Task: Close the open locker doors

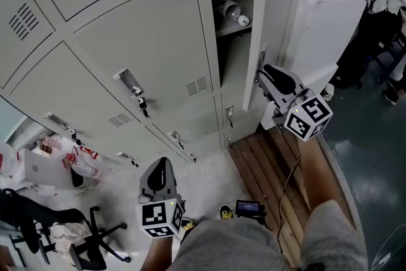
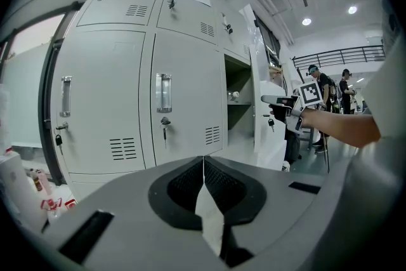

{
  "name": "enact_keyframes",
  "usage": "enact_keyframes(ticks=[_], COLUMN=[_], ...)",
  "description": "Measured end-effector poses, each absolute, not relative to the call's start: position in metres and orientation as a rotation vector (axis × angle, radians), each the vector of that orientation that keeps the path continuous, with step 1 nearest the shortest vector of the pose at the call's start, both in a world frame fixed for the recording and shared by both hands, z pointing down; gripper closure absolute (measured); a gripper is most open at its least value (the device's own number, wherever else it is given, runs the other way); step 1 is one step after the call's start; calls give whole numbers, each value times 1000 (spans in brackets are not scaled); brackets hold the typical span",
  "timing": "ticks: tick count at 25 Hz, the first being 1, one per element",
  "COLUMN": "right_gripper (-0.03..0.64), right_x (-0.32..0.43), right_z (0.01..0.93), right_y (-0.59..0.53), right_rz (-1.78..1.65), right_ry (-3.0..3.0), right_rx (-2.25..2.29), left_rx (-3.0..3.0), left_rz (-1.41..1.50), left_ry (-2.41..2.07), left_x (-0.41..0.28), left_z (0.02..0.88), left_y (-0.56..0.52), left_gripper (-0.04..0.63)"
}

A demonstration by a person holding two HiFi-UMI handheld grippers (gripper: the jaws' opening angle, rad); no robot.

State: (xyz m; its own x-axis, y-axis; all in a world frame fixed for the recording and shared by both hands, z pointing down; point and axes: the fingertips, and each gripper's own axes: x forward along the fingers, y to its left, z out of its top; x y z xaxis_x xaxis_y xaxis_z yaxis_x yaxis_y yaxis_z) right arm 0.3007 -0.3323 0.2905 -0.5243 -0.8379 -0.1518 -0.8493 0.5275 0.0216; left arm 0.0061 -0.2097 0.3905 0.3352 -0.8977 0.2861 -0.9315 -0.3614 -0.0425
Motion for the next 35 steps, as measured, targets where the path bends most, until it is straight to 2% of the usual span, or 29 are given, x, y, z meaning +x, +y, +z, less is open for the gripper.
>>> enact_keyframes(ticks=[35], right_gripper=[511], right_x=[245], right_z=[303], right_y=[-445], right_rz=[119], right_ry=[2692], right_rx=[-1766], left_rx=[2324], left_rz=[387], left_ry=[-1798], left_x=[-47], left_z=[401], left_y=[-224], left_gripper=[583])
